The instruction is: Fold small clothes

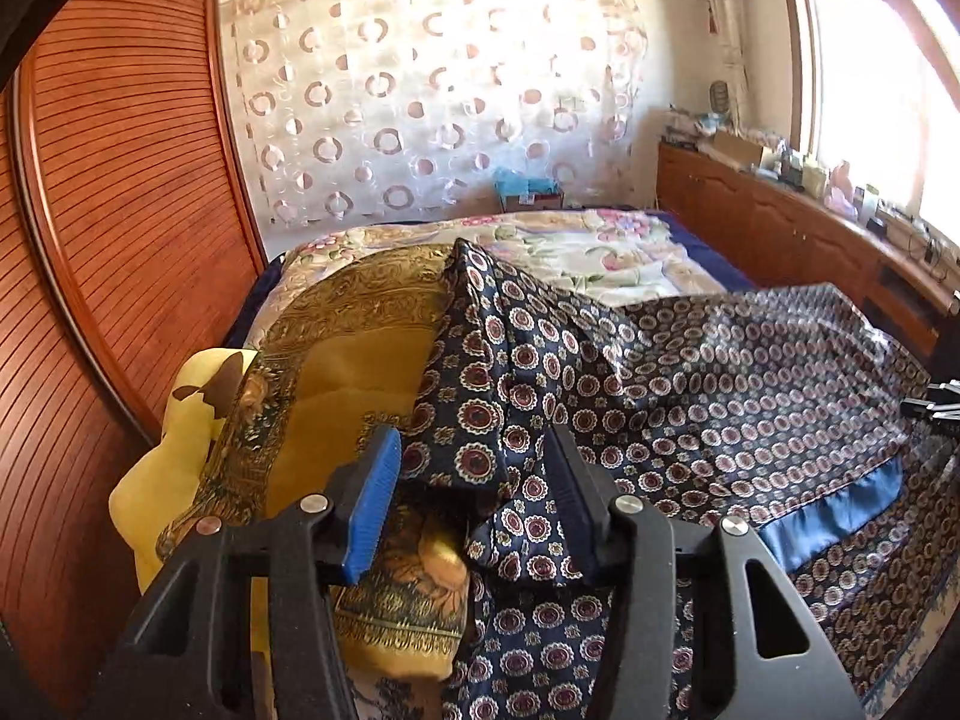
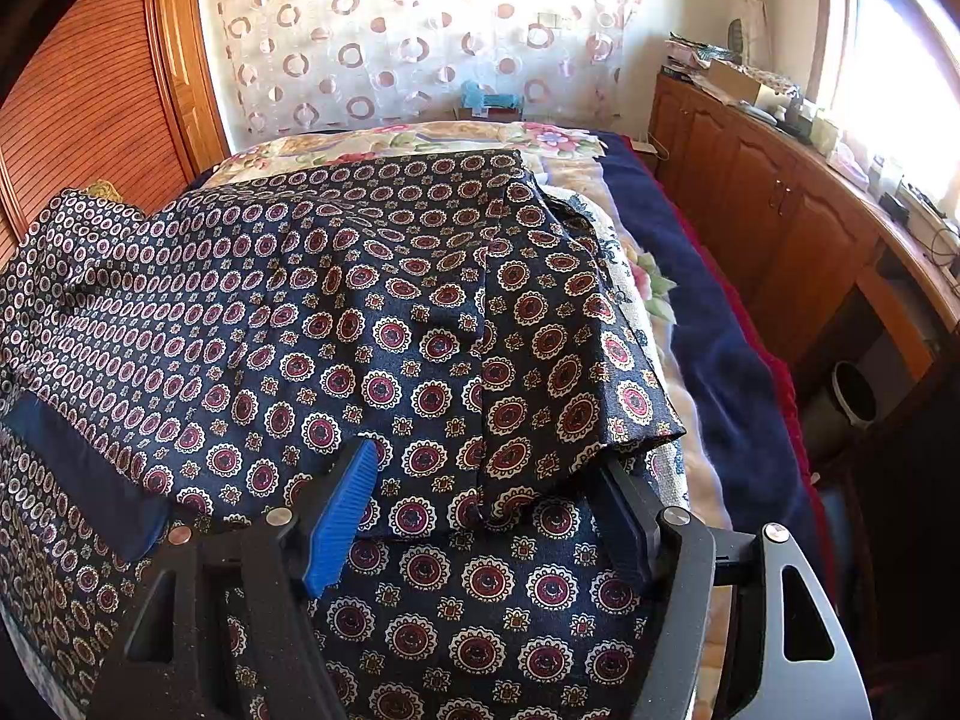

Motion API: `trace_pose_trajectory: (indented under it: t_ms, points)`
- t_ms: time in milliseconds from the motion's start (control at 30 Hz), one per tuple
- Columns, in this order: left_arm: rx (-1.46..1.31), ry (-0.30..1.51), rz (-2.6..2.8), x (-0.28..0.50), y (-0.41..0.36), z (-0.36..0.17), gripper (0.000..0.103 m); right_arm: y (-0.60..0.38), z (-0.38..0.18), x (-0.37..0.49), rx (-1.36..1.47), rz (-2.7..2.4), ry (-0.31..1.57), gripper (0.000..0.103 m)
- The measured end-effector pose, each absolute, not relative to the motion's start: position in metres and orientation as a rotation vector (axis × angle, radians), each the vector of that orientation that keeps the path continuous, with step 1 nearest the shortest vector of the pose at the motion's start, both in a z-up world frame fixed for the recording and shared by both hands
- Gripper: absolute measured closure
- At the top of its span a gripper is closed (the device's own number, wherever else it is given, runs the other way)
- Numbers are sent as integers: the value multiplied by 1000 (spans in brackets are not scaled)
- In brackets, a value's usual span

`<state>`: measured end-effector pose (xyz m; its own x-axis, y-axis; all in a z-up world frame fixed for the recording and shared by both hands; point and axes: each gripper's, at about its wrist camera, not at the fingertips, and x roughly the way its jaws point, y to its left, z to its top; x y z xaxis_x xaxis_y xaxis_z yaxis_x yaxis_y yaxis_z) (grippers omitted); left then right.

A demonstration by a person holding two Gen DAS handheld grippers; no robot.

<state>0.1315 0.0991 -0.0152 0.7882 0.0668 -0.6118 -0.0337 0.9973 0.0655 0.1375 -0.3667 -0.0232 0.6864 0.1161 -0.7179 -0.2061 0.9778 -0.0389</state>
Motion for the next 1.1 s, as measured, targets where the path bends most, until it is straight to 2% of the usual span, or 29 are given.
trace_pose_trajectory:
  t_ms: [133,200,233,267,300,433,867,1100]
  points:
    - [86,716,71,147,97,-27,52,-367,-23,137,-120,181,793,31]
    - [108,734,80,152,96,-31,55,-367,-23,138,-121,181,793,31]
    - [116,737,84,153,95,-32,68,-367,-23,137,-120,181,793,31]
    - [126,734,84,153,95,-32,87,-367,-23,137,-121,181,793,31]
    - [133,725,79,152,94,-31,94,-367,-24,137,-121,181,793,31]
    - [113,706,43,144,88,-23,98,-367,-24,137,-121,181,792,31]
    - [5,617,-79,106,66,3,100,-366,-24,137,-123,179,790,31]
    - [6,625,-66,101,64,-9,100,-368,-23,138,-110,176,791,31]
